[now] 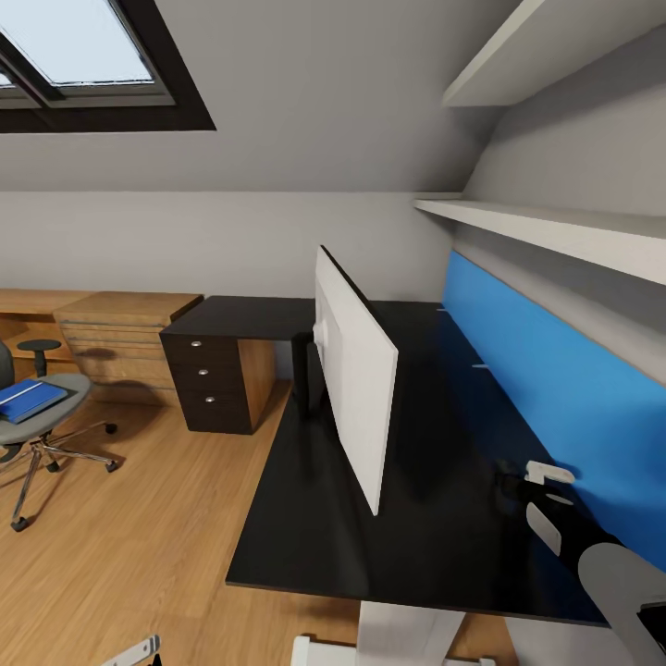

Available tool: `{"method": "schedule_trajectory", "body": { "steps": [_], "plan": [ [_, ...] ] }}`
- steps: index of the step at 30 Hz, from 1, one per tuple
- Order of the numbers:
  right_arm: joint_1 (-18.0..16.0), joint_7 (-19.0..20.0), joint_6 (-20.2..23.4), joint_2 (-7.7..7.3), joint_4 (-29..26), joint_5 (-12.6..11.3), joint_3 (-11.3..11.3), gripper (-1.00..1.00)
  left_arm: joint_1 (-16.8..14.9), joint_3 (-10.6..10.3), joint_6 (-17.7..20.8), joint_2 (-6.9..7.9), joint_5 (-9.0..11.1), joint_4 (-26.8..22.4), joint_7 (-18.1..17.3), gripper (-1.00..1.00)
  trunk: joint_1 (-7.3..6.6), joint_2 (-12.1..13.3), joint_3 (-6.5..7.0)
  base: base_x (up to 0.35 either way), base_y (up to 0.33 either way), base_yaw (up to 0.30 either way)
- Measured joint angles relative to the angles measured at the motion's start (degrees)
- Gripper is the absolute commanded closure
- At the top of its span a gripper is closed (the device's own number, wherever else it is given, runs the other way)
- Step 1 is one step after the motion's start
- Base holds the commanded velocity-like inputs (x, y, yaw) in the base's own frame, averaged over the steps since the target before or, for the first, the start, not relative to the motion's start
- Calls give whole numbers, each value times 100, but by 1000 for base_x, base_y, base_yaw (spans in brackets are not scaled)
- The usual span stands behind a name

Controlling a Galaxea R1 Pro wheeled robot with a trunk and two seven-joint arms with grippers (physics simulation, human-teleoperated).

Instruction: In the bedroom, organize the workspace by keeping the computer under the desk, ensuring the monitor is on the desk, placing the keyboard on the desk next to the monitor, placing the mouse on the desk next to the keyboard, moving the folder from the swivel chair onto the desk next to the mouse, stacking the notebook on top of the folder with the pen on top of the notebook, and positioning the swivel chair next to the desk.

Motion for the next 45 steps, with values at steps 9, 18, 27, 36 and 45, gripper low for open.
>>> {"method": "schedule_trajectory", "body": {
  "steps": [9,18,27,36,45],
  "plan": [
    [3,-2,-40,0,-29,0,12,100,1,-2,-9,0,-15,44,-18,-100,-43,79,35,0,0,0],
    [3,-3,-55,0,-39,1,14,100,3,-10,-9,0,-15,51,-18,-100,-241,440,196,0,0,0],
    [8,-24,-588,13,-97,3,29,100,0,-28,3,-3,-14,185,-17,-100,-264,482,215,0,0,0],
    [23,-25,-1322,91,-102,-32,43,100,2,-42,8,0,-11,249,-17,-100,-264,482,215,0,0,0],
    [268,-220,-2172,460,-137,-27,44,100,2,-45,11,1,-14,255,-17,-100,-264,482,215,0,0,0]
  ]
}}
